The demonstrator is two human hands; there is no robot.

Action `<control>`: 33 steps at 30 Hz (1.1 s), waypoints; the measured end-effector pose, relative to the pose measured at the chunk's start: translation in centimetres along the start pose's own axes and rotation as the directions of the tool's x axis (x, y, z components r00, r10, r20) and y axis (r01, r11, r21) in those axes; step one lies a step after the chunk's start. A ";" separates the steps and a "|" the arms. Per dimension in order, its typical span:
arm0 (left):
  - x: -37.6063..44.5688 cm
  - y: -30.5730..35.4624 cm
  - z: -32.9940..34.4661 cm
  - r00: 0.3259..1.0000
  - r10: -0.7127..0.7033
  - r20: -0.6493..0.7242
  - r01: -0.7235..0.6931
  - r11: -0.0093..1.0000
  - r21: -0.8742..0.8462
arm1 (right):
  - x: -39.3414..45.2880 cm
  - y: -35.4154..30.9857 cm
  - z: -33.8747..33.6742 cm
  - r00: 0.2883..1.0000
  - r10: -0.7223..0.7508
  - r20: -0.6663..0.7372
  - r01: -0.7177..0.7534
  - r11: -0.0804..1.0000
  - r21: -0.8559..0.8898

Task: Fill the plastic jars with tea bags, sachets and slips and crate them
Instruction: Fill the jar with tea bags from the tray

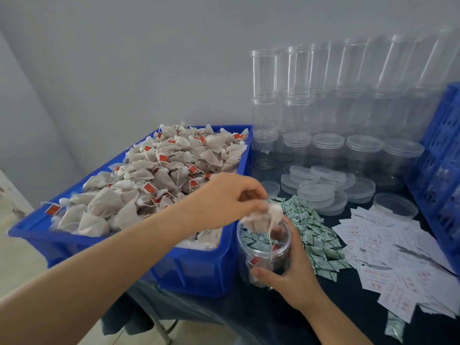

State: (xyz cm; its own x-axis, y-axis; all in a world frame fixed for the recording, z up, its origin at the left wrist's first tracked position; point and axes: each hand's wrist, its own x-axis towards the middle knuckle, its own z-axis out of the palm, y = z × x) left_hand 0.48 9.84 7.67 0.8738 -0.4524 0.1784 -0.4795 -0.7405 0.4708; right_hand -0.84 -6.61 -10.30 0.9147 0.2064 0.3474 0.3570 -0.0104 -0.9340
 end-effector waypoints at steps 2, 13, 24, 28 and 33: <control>0.0 -0.5 0.0 0.999 -0.033 -0.041 0.032 0.999 -0.024 | 0.0 -0.1 -0.1 1.000 -0.005 -0.012 0.004 0.999 -0.036; 1.2 -10.3 -1.2 0.926 -0.371 0.072 0.331 0.889 0.317 | 0.0 -0.4 0.0 0.999 -0.021 -0.028 0.019 0.996 -0.092; 2.1 -12.7 2.5 0.849 -0.431 0.305 0.241 0.830 0.504 | 0.1 0.0 -0.1 0.999 -0.023 -0.029 0.020 0.995 -0.099; 1.9 -12.6 2.5 0.871 -0.401 0.284 0.228 0.841 0.490 | 0.1 0.1 0.0 0.999 -0.024 -0.025 0.022 0.995 -0.101; 1.6 -12.3 1.9 0.926 -0.317 0.205 0.221 0.896 0.385 | 0.1 0.0 0.0 0.999 -0.021 -0.028 0.018 0.993 -0.114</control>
State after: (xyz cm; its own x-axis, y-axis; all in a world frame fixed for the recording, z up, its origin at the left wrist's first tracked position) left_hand 7.64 17.25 0.51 0.9445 -0.2862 -0.1613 -0.2675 -0.9550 0.1285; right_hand -0.74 -6.64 -10.28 0.9118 0.1791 0.3694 0.3927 -0.1180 -0.9121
